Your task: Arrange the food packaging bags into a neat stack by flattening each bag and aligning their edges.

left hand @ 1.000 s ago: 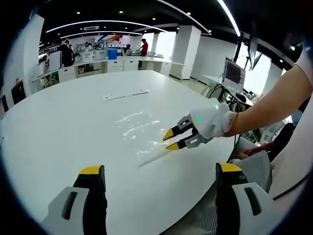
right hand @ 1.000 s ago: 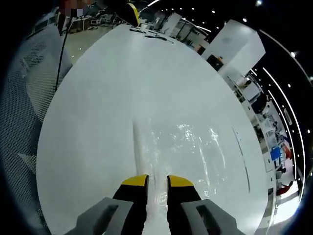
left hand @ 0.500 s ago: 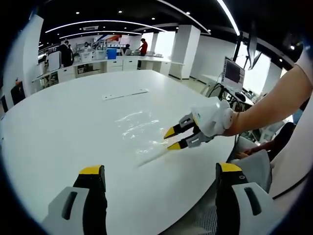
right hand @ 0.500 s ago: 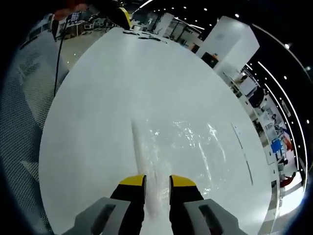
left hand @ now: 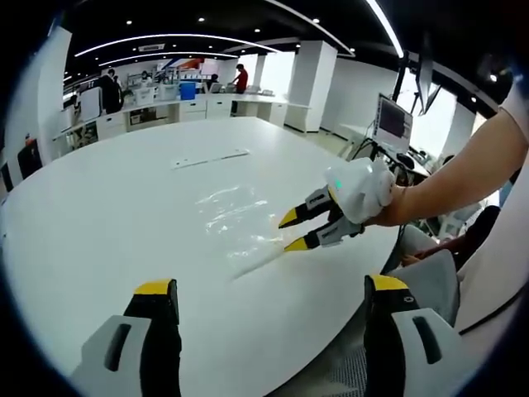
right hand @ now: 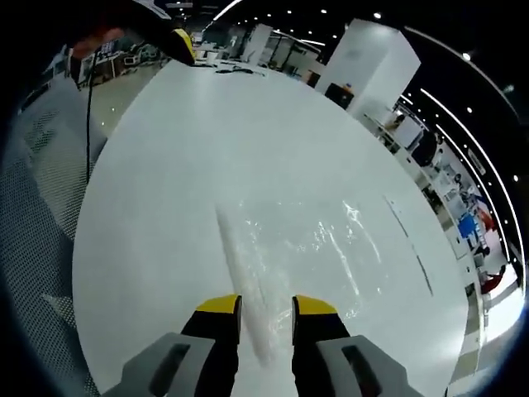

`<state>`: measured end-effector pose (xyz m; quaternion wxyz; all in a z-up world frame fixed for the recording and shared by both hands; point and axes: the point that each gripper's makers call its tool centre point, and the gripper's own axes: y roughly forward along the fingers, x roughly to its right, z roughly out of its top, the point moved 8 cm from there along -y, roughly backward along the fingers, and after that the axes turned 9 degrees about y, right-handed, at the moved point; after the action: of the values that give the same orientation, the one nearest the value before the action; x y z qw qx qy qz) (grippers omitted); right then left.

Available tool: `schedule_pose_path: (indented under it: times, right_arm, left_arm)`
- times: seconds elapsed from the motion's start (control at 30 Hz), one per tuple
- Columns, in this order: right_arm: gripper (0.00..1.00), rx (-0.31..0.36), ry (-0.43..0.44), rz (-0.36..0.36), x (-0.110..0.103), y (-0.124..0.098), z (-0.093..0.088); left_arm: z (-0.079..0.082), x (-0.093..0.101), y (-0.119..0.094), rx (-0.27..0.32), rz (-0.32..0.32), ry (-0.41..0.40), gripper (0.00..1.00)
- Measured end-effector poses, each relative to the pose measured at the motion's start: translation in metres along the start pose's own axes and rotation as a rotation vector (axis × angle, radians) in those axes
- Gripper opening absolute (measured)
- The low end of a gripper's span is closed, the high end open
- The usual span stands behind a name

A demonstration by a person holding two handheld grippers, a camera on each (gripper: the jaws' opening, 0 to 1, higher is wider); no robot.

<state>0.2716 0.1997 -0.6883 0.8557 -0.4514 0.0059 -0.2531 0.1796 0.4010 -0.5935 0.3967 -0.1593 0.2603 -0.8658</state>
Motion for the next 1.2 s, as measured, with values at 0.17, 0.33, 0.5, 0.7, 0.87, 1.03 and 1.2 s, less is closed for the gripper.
schedule_pose_path:
  times: [0.17, 0.33, 0.5, 0.7, 0.87, 1.03, 1.2]
  right_arm:
    - [0.24, 0.008, 0.029, 0.0, -0.001, -0.002, 0.0]
    - [0.26, 0.016, 0.046, -0.004, 0.0, -0.006, 0.0]
    - [0.29, 0.017, 0.073, -0.004, -0.001, -0.009, 0.0]
    - [0.31, 0.019, 0.103, -0.003, -0.005, -0.017, 0.001]
    - [0.34, 0.025, 0.14, -0.003, -0.006, -0.02, 0.0]
    - [0.35, 0.034, 0.173, -0.006, -0.008, -0.024, -0.001]
    - [0.37, 0.043, 0.203, -0.011, -0.008, -0.026, -0.003]
  left_arm:
    - [-0.001, 0.001, 0.0, -0.001, -0.002, 0.003, 0.92]
    - [-0.001, 0.001, 0.0, -0.002, 0.001, 0.007, 0.92]
    - [-0.001, 0.002, -0.001, -0.006, -0.001, 0.011, 0.91]
    - [-0.003, 0.003, -0.001, -0.009, -0.001, 0.015, 0.92]
    - [-0.005, 0.004, -0.001, -0.015, 0.0, 0.017, 0.91]
    - [-0.006, 0.005, -0.002, -0.018, 0.002, 0.015, 0.91]
    - [-0.006, 0.004, -0.003, -0.017, 0.009, 0.022, 0.91]
